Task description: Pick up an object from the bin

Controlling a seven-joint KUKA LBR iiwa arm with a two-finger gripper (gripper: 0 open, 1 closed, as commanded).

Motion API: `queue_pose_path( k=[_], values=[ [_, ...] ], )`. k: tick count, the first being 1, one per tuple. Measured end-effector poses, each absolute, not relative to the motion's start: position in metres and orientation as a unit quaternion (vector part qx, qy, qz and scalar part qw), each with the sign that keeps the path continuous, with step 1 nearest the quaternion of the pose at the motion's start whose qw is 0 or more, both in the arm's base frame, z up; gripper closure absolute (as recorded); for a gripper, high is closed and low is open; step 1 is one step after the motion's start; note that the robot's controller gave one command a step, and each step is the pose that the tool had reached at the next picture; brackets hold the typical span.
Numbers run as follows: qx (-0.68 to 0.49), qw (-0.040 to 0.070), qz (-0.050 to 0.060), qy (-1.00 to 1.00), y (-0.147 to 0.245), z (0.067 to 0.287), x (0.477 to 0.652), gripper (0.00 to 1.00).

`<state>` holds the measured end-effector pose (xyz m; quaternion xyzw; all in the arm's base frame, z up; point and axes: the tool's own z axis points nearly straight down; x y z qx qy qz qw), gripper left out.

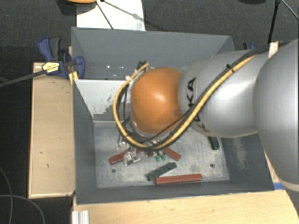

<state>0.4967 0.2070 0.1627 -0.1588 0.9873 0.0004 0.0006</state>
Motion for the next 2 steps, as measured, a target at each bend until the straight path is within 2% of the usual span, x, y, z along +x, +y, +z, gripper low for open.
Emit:
queue_pose_path(
  k=[1, 2],
  values=[
    [-0.158, 0.0, 0.0, 0.987, 0.207, 0.163, 0.497, 1.0],
    [-0.164, 0.001, 0.0, 0.986, 0.213, 0.244, 0.502, 1.0]
  ],
)
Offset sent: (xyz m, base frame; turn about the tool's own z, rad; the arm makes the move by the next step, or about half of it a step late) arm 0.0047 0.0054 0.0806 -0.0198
